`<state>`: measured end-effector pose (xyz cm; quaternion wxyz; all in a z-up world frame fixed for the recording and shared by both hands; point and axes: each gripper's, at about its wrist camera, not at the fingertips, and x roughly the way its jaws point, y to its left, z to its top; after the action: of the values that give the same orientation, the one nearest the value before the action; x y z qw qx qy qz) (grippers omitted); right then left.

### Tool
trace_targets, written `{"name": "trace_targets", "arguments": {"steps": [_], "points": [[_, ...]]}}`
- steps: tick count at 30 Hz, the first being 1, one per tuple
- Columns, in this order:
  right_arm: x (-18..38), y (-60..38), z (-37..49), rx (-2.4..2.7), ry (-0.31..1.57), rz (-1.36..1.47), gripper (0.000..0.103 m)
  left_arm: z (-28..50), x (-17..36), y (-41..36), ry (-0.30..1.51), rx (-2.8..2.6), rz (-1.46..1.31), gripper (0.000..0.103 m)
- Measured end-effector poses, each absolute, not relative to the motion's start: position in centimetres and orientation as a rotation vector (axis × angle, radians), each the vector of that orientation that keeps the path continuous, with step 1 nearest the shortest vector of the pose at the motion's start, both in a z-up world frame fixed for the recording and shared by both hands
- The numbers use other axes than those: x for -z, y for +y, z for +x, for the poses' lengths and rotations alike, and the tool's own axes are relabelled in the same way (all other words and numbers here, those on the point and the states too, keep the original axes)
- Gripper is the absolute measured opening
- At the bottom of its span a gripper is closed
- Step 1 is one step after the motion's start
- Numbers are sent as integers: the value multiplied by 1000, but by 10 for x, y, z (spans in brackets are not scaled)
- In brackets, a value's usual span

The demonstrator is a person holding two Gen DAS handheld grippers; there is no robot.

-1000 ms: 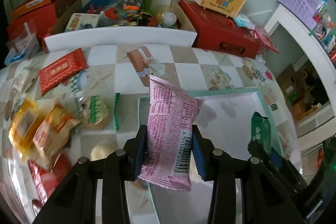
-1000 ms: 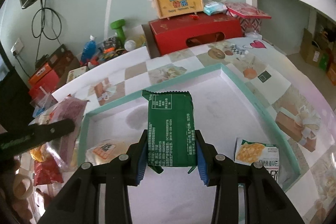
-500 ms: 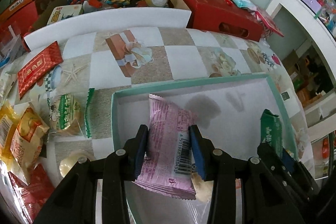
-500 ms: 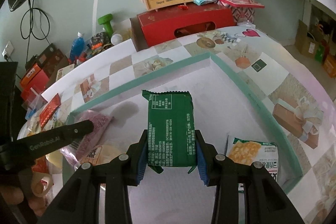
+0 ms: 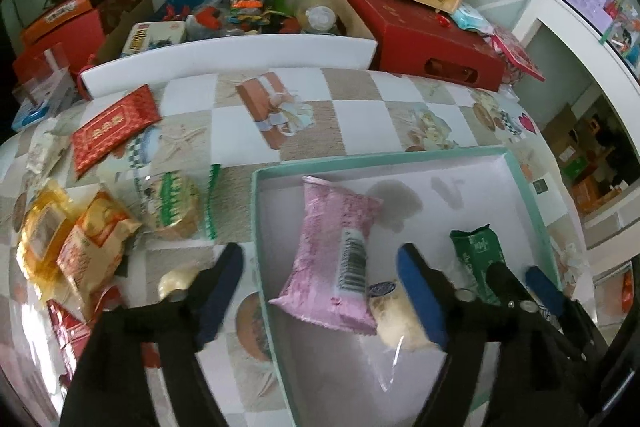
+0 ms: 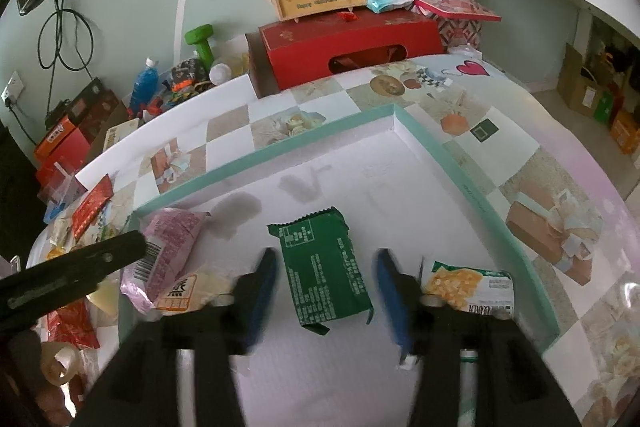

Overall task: Organize snacks
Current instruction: 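Open both grippers to drop the packs into the tray, then withdraw both grippers from the tray toward the remaining snacks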

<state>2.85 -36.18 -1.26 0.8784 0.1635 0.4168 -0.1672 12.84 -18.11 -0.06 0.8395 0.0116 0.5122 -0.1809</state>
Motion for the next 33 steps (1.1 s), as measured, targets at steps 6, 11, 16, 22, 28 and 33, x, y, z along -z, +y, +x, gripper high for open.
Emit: {"name": "trace_targets", "arguments": {"steps": [6,11,16,22,28,33], "points": [[13,-365,28,389,872,326,101,124,1,-165,1043,280,39,94],[14,-366,28,394,875,320,103,124,2,-155,1018,237,30,95],[14,-364,29,397,885,294,103,124,3,-152,1010,228,31,95],[15,-364,29,404,896,291,103,122,6,-151,1012,215,45,95],[14,-364,29,412,908,276,103,119,4,-150,1004,209,46,95],[8,-355,27,407,932,221,103,114,1,-149,1000,207,43,95]]}}
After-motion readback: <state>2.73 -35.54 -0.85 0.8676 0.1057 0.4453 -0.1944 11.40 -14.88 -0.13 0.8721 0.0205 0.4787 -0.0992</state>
